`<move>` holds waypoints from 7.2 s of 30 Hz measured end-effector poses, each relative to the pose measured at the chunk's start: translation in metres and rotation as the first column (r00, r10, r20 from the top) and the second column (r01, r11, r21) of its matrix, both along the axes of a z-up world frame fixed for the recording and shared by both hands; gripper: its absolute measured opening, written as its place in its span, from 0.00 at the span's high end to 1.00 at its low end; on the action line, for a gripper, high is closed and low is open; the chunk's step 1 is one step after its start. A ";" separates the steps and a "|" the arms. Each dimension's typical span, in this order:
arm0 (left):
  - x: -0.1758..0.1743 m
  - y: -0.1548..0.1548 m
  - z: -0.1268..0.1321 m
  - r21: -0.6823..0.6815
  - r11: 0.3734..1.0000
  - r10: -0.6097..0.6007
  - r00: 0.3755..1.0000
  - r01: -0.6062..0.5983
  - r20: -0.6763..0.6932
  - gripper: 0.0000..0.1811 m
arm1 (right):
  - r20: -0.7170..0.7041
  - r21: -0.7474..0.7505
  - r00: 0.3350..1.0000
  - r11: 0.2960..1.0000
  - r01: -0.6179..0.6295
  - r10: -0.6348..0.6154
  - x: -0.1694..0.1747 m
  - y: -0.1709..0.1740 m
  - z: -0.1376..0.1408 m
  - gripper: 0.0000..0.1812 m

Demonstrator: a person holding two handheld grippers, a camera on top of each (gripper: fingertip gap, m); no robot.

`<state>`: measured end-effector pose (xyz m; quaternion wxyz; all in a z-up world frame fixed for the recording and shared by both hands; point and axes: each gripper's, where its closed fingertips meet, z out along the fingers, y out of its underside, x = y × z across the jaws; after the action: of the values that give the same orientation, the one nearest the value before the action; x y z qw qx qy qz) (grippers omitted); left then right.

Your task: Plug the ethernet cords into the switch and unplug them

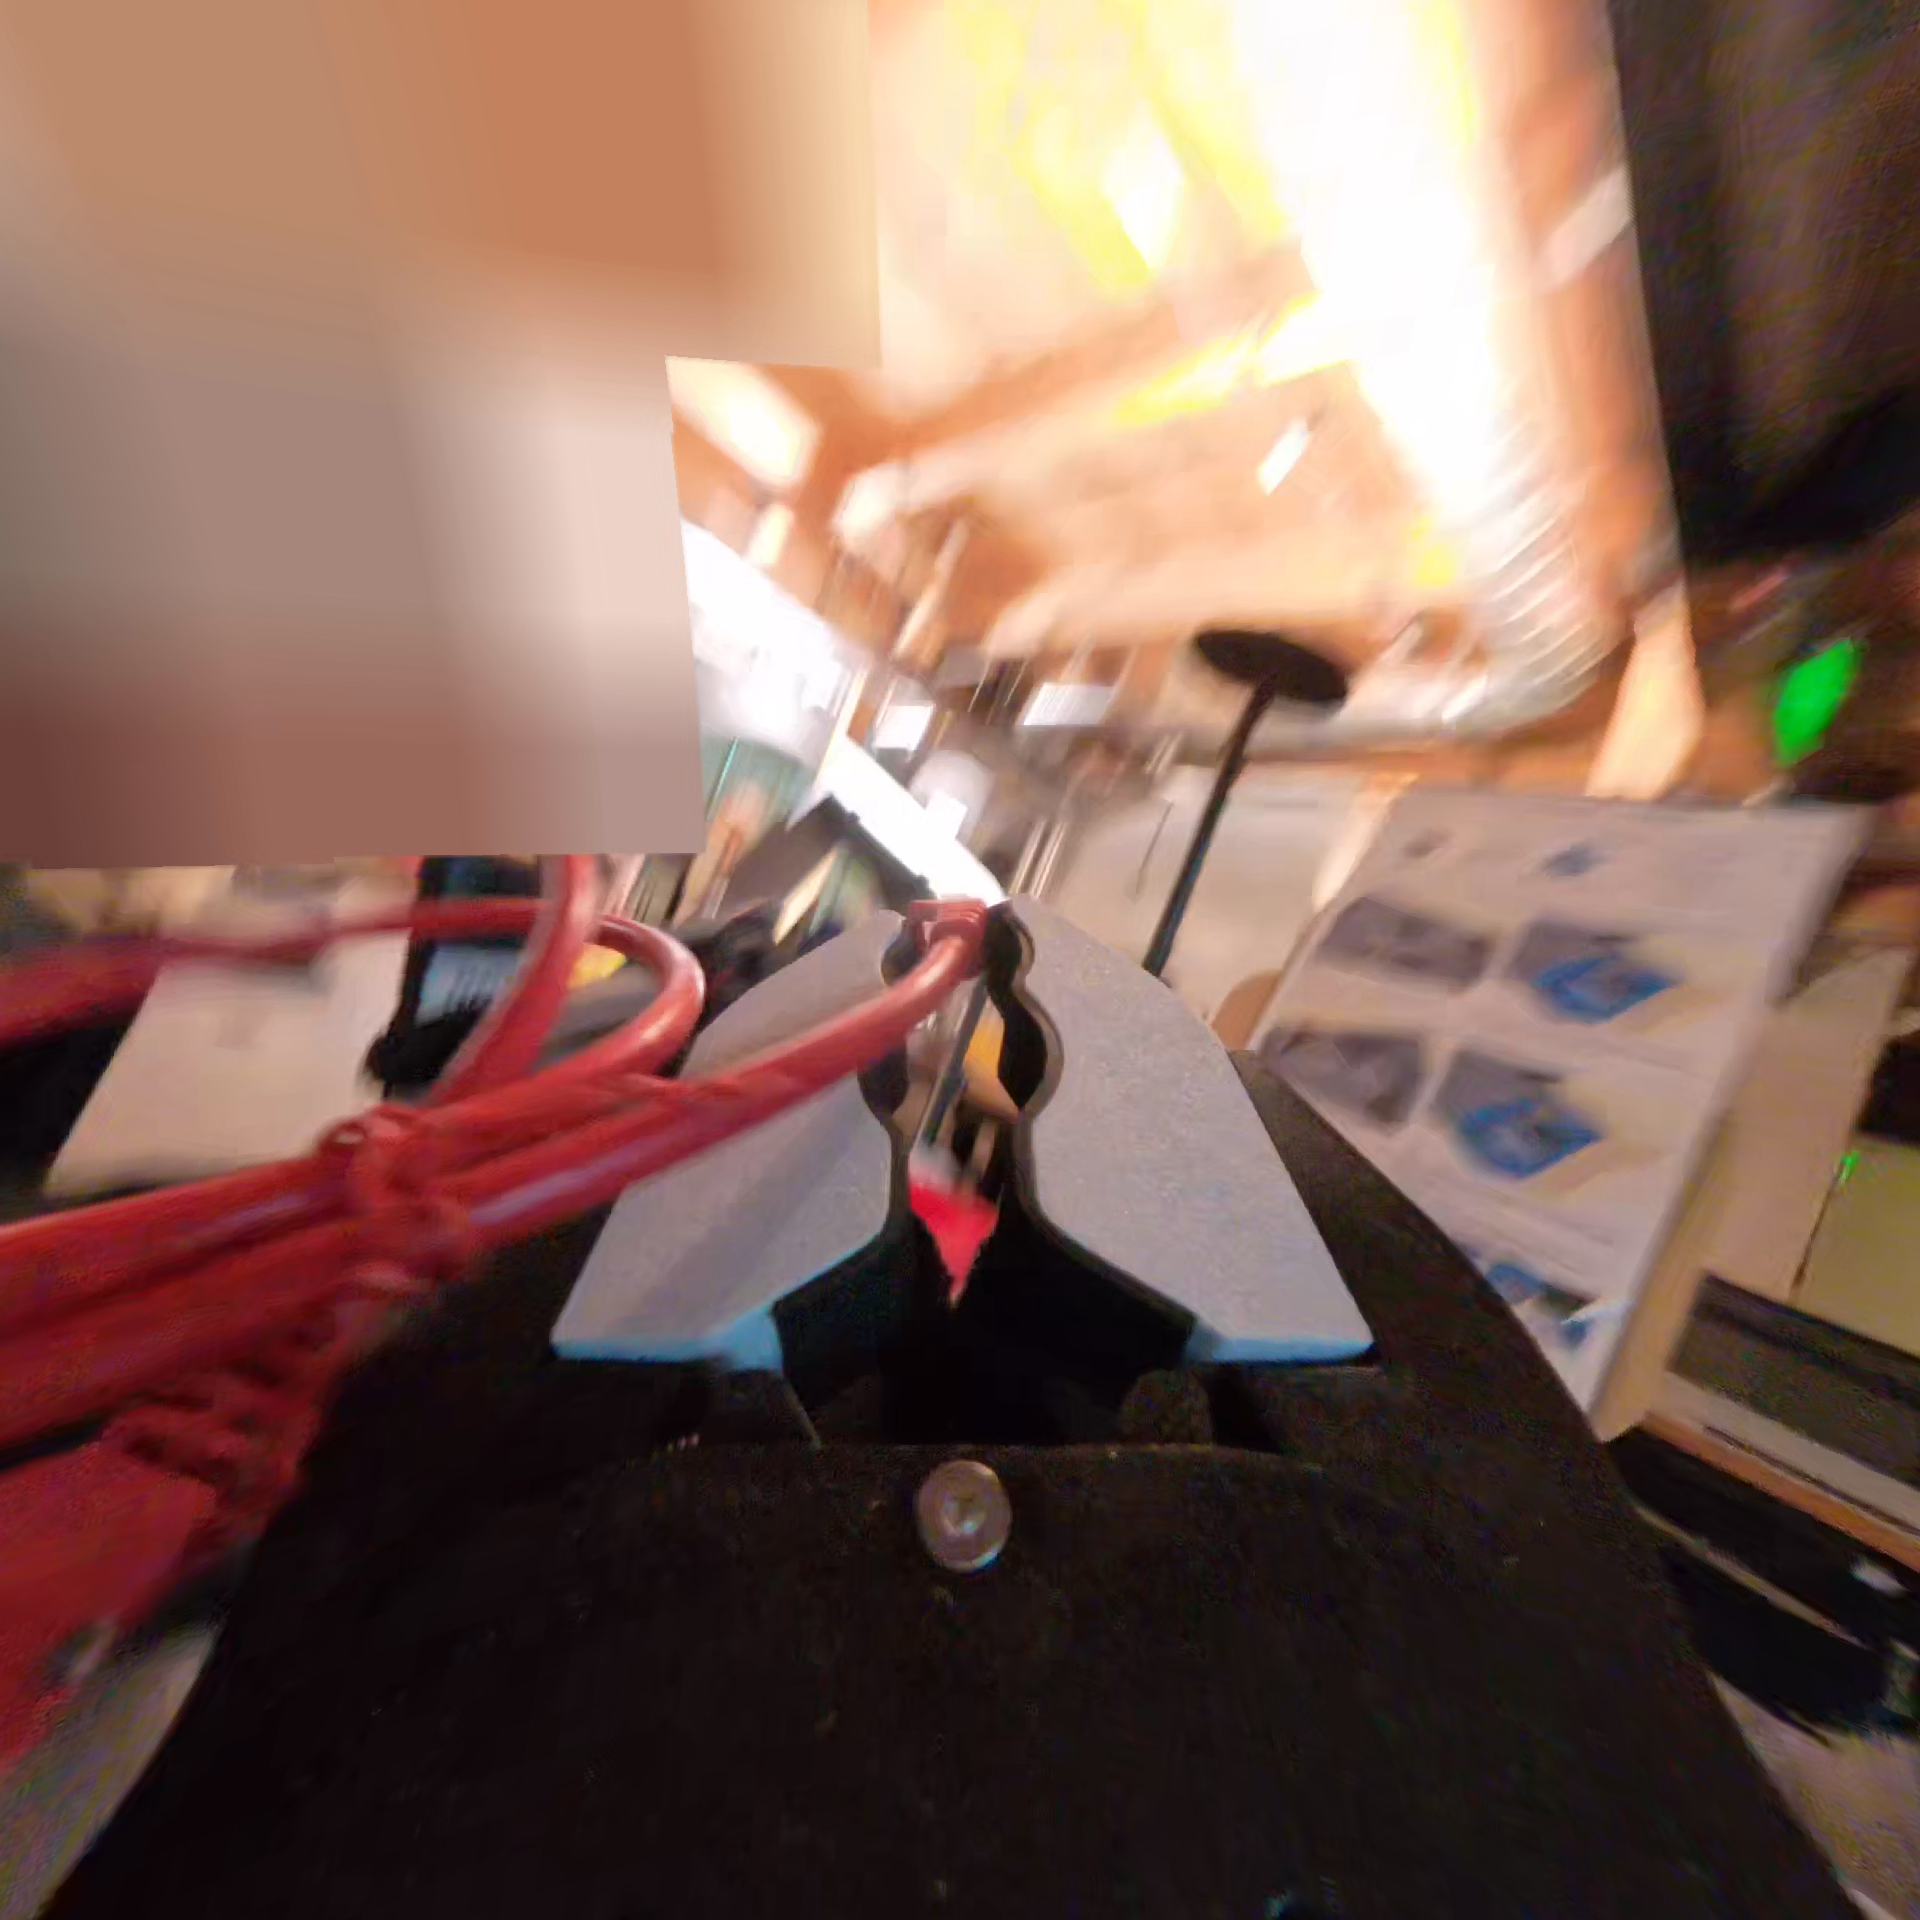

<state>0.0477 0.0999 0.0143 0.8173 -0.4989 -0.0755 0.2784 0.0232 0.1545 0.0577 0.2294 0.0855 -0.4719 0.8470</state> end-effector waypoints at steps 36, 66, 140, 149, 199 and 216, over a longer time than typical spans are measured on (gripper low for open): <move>-0.007 -0.014 0.002 0.090 0.994 -0.068 0.995 0.062 0.068 0.86 | -0.756 0.386 0.020 -0.420 0.821 -0.655 -0.217 0.260 -0.088 0.90; -0.022 -0.013 -0.007 0.120 0.989 -0.109 0.973 0.085 0.202 0.86 | 0.189 0.980 0.654 0.188 -0.072 -0.733 -0.157 0.140 -0.216 0.90; -0.051 -0.067 0.002 0.313 0.902 0.234 0.946 -0.298 0.225 0.66 | 0.108 0.994 0.425 0.101 -0.040 -0.898 -0.331 0.214 -0.167 0.87; -0.051 -0.068 0.003 0.305 0.902 0.246 0.944 -0.306 0.218 0.66 | 0.038 0.978 0.386 -0.045 -0.204 -0.922 -0.343 0.217 -0.222 0.87; -0.044 -0.052 0.001 0.257 0.924 0.233 0.949 -0.284 0.211 0.66 | -0.361 0.932 0.764 -0.172 0.319 -0.535 -0.135 0.082 -0.235 0.82; 0.011 -0.228 0.042 -0.283 0.439 0.896 0.440 -0.852 0.066 0.66 | -0.386 0.921 0.911 -0.010 0.388 -0.148 -0.096 -0.065 -0.235 0.82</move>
<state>0.0588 -0.1285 0.0561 0.4837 -0.4950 -0.3783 0.6147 -0.0724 0.0897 -0.1778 0.3058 0.2004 -0.9052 0.2168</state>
